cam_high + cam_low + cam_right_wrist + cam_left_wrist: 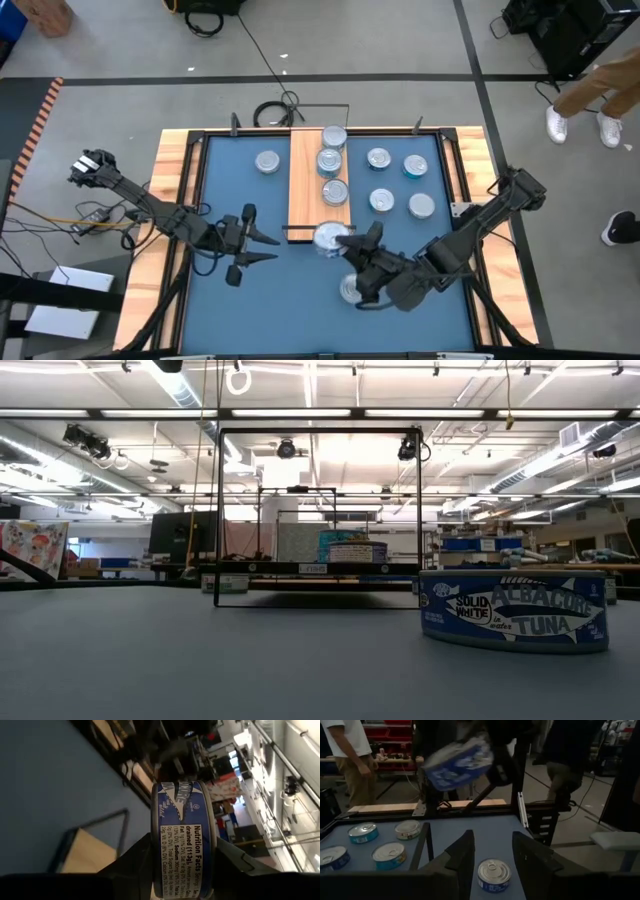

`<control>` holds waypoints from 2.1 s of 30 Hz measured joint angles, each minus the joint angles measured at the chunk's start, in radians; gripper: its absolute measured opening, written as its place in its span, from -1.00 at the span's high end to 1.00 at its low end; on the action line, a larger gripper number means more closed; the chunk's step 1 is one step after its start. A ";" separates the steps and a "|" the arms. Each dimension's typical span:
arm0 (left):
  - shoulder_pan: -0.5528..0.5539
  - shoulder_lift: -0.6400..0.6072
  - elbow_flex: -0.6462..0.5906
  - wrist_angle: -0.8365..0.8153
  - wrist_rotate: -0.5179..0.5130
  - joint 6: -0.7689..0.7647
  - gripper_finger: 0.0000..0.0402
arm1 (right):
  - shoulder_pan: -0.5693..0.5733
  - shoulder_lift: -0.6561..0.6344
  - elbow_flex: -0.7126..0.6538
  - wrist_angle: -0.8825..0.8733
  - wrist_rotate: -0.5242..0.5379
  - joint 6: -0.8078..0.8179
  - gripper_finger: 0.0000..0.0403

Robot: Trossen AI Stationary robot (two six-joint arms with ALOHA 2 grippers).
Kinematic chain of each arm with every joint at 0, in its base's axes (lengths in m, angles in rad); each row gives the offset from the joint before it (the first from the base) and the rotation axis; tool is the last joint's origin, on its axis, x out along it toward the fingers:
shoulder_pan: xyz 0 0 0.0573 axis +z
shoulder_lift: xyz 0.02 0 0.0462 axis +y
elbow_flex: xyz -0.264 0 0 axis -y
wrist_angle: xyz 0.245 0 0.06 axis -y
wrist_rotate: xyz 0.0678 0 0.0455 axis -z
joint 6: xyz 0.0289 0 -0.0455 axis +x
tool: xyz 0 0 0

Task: Stack canned seafood by type on shelf
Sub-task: Stack the blue tuna can on top of the other blue tuna can on the shelf

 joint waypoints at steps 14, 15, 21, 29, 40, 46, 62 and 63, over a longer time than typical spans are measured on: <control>0.000 0.000 0.000 0.000 0.000 0.003 0.33 | -0.201 -0.202 -0.295 -0.086 -0.041 0.091 0.26; 0.000 0.000 0.000 0.000 0.000 0.003 0.33 | -0.221 -0.210 -0.324 -0.065 -0.051 0.086 0.26; 0.000 0.000 0.000 -0.002 -0.014 0.003 0.33 | -0.340 -0.239 -0.475 0.120 -0.156 0.005 0.26; 0.000 0.001 0.000 -0.004 -0.014 0.003 0.33 | -0.487 -0.241 -0.573 0.268 -0.331 -0.071 0.25; 0.000 0.001 0.001 -0.020 -0.013 0.000 0.33 | -0.619 -0.366 -0.695 0.400 -0.549 -0.037 0.25; 0.000 0.001 0.001 -0.022 -0.023 0.000 0.33 | -0.656 -0.370 -0.856 0.661 -0.590 -0.121 0.25; 0.000 0.001 0.001 -0.025 -0.044 -0.023 0.33 | -0.774 -0.329 -0.983 0.878 -0.834 -0.230 0.25; 0.000 0.001 0.001 -0.025 -0.048 -0.022 0.33 | -0.778 -0.319 -0.984 0.885 -0.844 -0.248 0.25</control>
